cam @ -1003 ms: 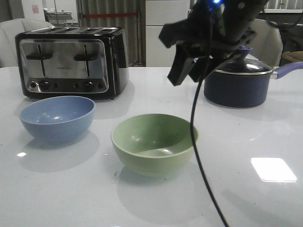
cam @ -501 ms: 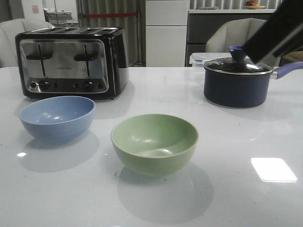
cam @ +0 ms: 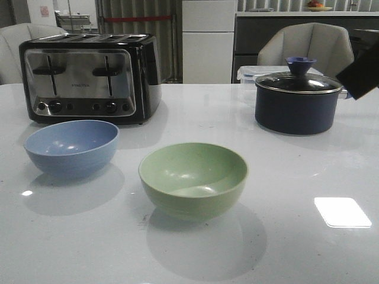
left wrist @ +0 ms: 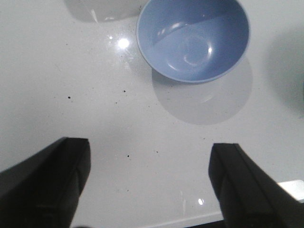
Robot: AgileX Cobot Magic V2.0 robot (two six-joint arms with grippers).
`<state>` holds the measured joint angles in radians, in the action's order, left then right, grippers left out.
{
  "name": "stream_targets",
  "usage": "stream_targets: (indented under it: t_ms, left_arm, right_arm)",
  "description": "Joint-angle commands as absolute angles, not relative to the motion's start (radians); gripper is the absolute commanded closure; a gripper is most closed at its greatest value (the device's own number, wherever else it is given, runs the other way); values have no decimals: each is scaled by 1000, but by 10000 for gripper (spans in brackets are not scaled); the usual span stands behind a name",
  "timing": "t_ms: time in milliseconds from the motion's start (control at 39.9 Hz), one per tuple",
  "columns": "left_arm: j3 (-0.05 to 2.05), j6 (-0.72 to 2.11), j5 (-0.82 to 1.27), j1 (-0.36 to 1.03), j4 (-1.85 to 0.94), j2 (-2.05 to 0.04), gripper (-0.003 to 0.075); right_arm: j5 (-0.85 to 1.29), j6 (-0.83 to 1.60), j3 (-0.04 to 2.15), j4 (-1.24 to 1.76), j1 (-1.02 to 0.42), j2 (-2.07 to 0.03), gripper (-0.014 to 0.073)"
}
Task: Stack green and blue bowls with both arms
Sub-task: 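Retract the right gripper and lower the left gripper to the blue bowl, then grasp the rim of the light blue bowl with the left gripper and lift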
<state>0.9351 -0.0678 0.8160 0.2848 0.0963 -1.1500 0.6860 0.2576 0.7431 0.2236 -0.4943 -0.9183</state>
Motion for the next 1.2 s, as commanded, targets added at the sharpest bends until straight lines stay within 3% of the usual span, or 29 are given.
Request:
stream_targets:
  t_ms: [0, 401, 777, 1178]
  left_arm:
    - [1036, -81, 793, 260, 80, -1240, 160]
    - [1302, -75, 793, 191, -15, -1649, 160]
    - [1415, -68, 762, 191, -23, -1878, 177]
    - [1415, -58, 735, 191, -23, -1908, 561]
  right_arm:
    - [638, 267, 769, 226, -493, -906, 198]
    - [641, 267, 769, 226, -493, -906, 198]
    - [642, 267, 769, 226, -493, -906, 198]
    - [642, 267, 769, 226, -493, -906, 198]
